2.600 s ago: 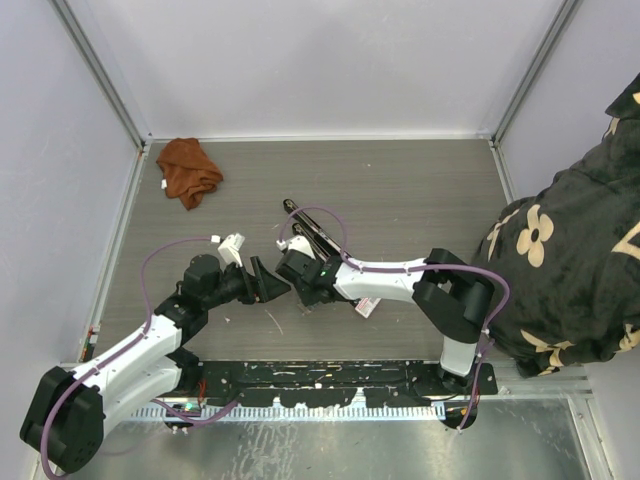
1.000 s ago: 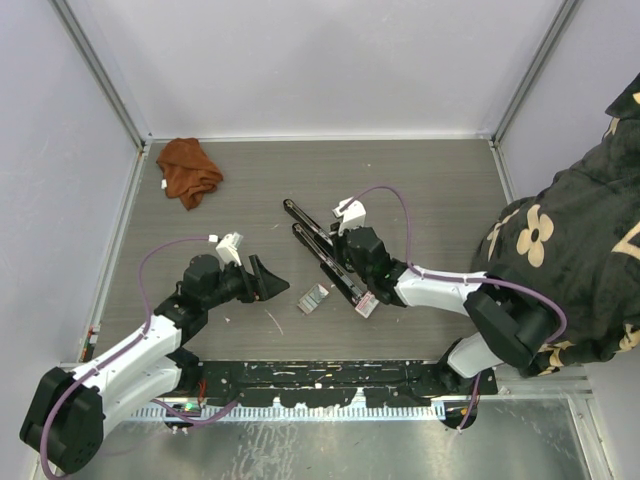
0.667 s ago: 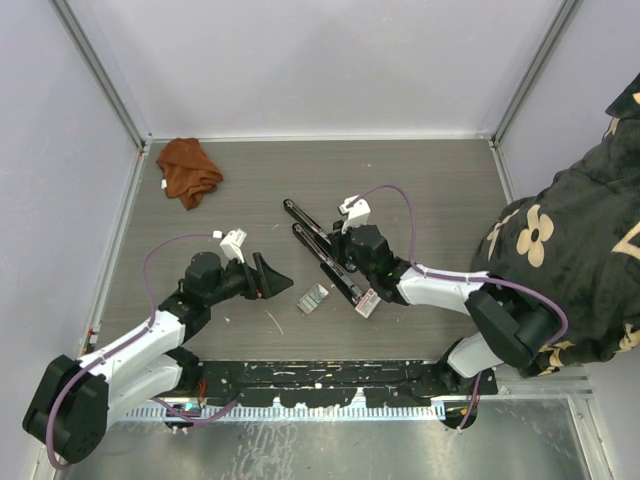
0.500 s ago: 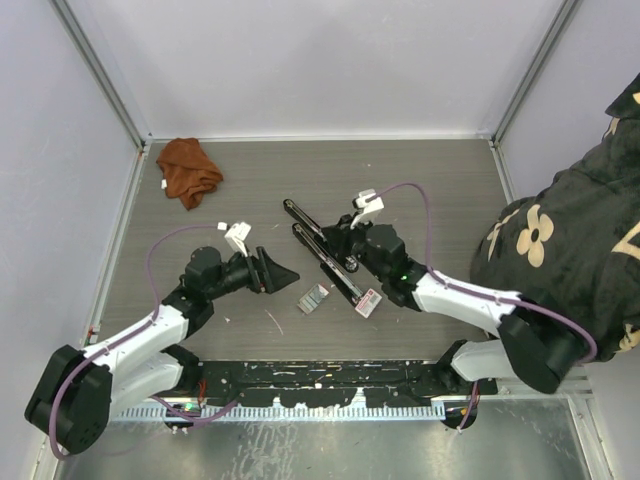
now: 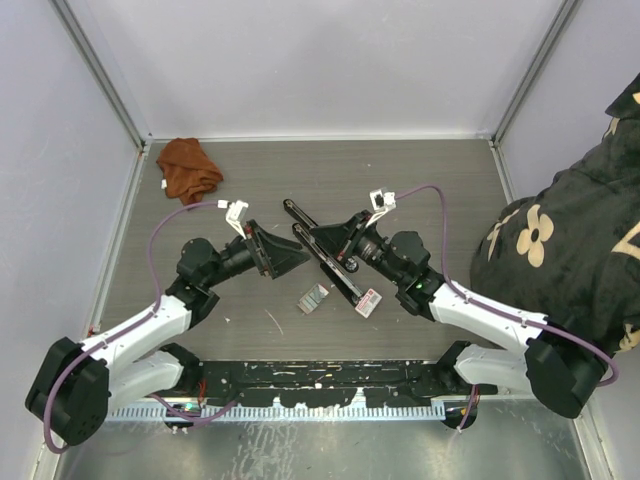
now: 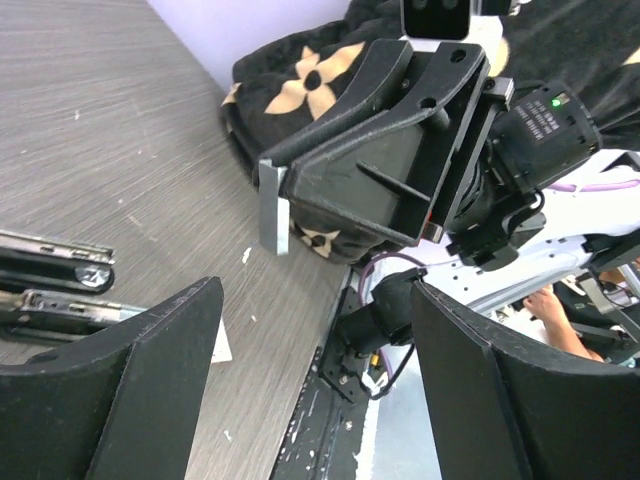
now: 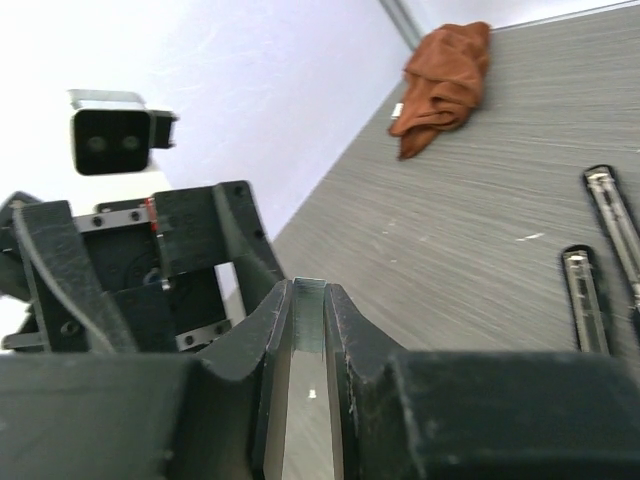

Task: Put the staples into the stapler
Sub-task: Pick up the staple from the staple box.

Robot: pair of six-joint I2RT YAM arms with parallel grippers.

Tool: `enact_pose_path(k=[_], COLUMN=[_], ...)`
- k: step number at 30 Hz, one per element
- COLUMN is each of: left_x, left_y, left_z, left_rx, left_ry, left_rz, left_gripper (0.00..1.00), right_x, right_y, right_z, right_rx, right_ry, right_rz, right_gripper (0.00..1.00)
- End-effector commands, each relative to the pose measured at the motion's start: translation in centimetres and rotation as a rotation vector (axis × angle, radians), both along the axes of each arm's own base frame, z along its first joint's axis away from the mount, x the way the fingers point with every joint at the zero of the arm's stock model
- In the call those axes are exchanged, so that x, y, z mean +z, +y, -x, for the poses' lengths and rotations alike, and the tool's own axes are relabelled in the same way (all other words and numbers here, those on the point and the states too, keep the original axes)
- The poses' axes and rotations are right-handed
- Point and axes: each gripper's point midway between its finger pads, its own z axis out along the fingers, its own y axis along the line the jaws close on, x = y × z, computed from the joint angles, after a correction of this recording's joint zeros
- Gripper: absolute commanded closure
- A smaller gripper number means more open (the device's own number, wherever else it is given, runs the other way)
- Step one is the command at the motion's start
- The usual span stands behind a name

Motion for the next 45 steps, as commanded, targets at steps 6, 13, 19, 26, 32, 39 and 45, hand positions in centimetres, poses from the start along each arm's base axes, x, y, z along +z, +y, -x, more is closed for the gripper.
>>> enact_pose_path(k=[6, 13, 19, 26, 32, 39, 45], left_x=[6.5, 7.3, 7.4, 7.5, 7.4, 6.9, 4.8], left_y=[-1.2, -1.4, -1.6, -1.5, -1.6, -1.7, -2.0], left_z=[1.8, 2.1, 2.5, 2.7, 2.8, 3.0, 3.9], left_rx=[-0.122, -0.147, -0.166, -0.169, -0.181, -0.196, -0.254], left_ry=[-0.127, -0.132, -0.135, -0.14, -0.144, -0.139, -0.123], left_rz=[0.166, 0.196, 0.208, 0.213, 0.217, 0.206, 0.116], left_gripper=[0.32, 0.48, 0.57, 0.7, 0.8, 0.88, 0.9], right_x=[5.9, 6.7, 6.8, 6.8, 6.4, 6.7, 7.1], right_y=[0.5, 0.5, 0.5, 0.7, 0.8, 0.6, -0.3], right_z=[3.5, 4.3, 4.5, 4.7, 5.0, 4.9, 4.6], right_rx=[0.163, 0.193, 0.2, 0.22, 0.236, 0.221, 0.177], right_ry=[-0.056, -0.075, -0.069, -0.061, -0.047, -0.067, -0.091], right_rz=[-0.235, -0.253, -0.263, -0.266, -0.263, -0.221, -0.051], right_gripper=[0.77, 0.77, 0.77, 0.77, 0.76, 0.53, 0.35])
